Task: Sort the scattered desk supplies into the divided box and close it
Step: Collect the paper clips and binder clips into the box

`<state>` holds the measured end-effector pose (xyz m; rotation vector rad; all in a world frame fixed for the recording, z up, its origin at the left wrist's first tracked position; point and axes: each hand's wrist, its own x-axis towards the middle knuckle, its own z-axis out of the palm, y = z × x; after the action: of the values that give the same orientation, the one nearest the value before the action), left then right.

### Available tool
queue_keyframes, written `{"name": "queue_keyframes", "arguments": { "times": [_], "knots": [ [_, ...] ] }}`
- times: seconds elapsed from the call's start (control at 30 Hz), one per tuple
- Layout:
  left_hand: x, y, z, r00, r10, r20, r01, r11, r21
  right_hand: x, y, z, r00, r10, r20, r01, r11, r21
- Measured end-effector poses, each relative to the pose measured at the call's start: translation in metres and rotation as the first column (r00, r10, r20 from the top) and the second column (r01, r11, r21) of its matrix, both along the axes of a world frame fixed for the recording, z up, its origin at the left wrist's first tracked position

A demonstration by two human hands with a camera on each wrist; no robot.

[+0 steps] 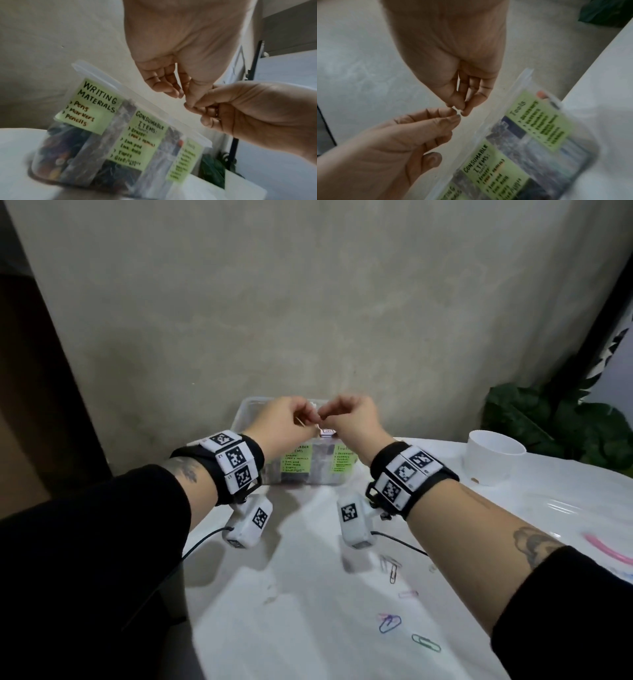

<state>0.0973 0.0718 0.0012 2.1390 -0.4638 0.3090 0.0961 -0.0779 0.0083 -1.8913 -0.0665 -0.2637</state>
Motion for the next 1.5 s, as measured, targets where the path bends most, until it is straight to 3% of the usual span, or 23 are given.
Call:
{"name": "queue_keyframes", "arguments": {
  "times": [0.1,0.17,0.23,0.3,0.4,0.5,0.57,0.6,0.67,0.73,0.8,1.0,1.2,1.5],
  "knots": [
    [-0.022,-0.01,-0.02,0.978,-0.172,-0.118,0.191,0.967,0.169,-0.039,-0.032,-0.021,1.0,-0.005,0.011,0.006,0.992,-0.128],
    [-0.036,-0.023,-0.038,0.939,-0.218,-0.265,0.31,0.869,0.386,-0.062,-0.059,-0.041,0.993,-0.006,-0.114,-0.029,0.954,-0.3],
    [-0.058,-0.04,-0.055,0.912,-0.225,-0.343,0.395,0.706,0.588,-0.086,-0.084,-0.058,0.942,-0.004,-0.336,-0.184,0.83,-0.526],
    [-0.08,-0.057,-0.07,0.879,-0.26,-0.4,0.474,0.579,0.663,-0.114,-0.101,-0.066,0.842,-0.044,-0.538,-0.399,0.621,-0.675],
    [-0.106,-0.076,-0.081,0.804,-0.326,-0.498,0.595,0.455,0.662,-0.154,-0.109,-0.066,0.731,-0.03,-0.682,-0.588,0.479,-0.652],
    [-0.122,-0.085,-0.08,0.806,-0.358,-0.472,0.587,0.38,0.715,-0.184,-0.116,-0.067,0.688,0.034,-0.725,-0.673,0.403,-0.62],
    [-0.129,-0.088,-0.082,0.821,-0.382,-0.425,0.558,0.378,0.739,-0.196,-0.125,-0.068,0.675,0.083,-0.733,-0.682,0.448,-0.578],
    [-0.132,-0.09,-0.083,0.83,-0.39,-0.399,0.542,0.396,0.741,-0.2,-0.129,-0.068,0.691,0.116,-0.714,-0.656,0.515,-0.551],
    [-0.135,-0.091,-0.082,0.851,-0.391,-0.351,0.511,0.461,0.726,-0.202,-0.136,-0.069,0.787,0.151,-0.599,-0.511,0.703,-0.495],
    [-0.139,-0.092,-0.078,0.873,-0.376,-0.309,0.477,0.528,0.703,-0.199,-0.141,-0.07,0.891,0.062,-0.45,-0.298,0.826,-0.478],
    [-0.142,-0.093,-0.075,0.889,-0.361,-0.284,0.453,0.589,0.67,-0.196,-0.145,-0.071,0.92,-0.068,-0.385,-0.167,0.823,-0.543],
    [-0.143,-0.099,-0.076,0.904,-0.304,-0.302,0.427,0.694,0.579,-0.204,-0.141,-0.08,0.875,-0.119,-0.469,-0.2,0.793,-0.575],
    [-0.145,-0.104,-0.08,0.884,-0.353,-0.306,0.467,0.651,0.599,-0.206,-0.136,-0.084,0.901,-0.141,-0.411,-0.125,0.821,-0.557],
    [-0.148,-0.093,-0.08,0.824,-0.31,-0.475,0.557,0.601,0.574,-0.21,-0.135,-0.091,0.86,-0.158,-0.485,-0.153,0.826,-0.542]
  ]
}}
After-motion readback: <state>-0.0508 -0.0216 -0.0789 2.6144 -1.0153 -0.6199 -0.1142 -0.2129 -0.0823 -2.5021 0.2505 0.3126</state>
